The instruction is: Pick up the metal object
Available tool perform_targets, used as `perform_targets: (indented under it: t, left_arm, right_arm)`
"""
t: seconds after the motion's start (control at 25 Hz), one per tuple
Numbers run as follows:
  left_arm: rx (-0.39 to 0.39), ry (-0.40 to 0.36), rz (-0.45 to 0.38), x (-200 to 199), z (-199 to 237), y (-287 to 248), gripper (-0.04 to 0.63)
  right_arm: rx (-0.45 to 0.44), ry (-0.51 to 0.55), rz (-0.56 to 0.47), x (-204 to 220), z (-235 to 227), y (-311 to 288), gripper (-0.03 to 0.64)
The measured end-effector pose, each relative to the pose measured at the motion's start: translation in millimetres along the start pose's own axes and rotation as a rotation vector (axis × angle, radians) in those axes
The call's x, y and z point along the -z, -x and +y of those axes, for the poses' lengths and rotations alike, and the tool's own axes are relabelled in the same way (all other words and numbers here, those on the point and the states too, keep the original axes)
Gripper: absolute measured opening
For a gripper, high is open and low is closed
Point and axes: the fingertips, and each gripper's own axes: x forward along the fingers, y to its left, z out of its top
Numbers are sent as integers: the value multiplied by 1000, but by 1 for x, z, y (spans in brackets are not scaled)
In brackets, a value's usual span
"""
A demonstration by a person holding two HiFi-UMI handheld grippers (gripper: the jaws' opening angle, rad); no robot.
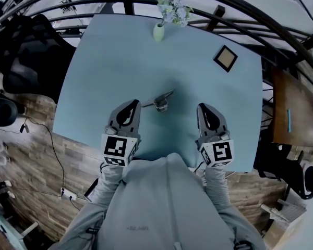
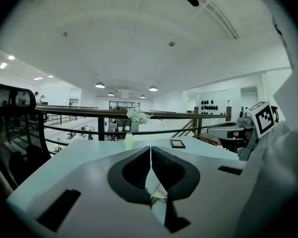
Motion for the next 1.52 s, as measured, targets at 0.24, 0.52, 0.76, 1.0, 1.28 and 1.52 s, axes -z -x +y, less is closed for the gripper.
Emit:
perform_targets:
  t: [0.24,0.52,0.76,1.0,1.28,1.52]
  left_arm:
    - [14,-10,-7,-5,6,-7,29]
    - [30,-8,-5,-4,12,-12,29]
    - [44,-2,0,-2,14,-17,29]
    - [46,6,8,2,16,-19,29]
    - [37,20,8,4,17,-19,29]
    - [35,30,16,10,16,-18,29]
  right_arm:
    - [9,8,-6,-4,-1,-11,25]
    - [-10,36,24,-3,6,-24,26]
    - [-43,0,63,5,17,-36,26]
    - [-101,-34,85,10,30,-49,69]
    - [-159,-96,144,27,45,-64,174]
    - [-201,-142,205,51,57,-76,234]
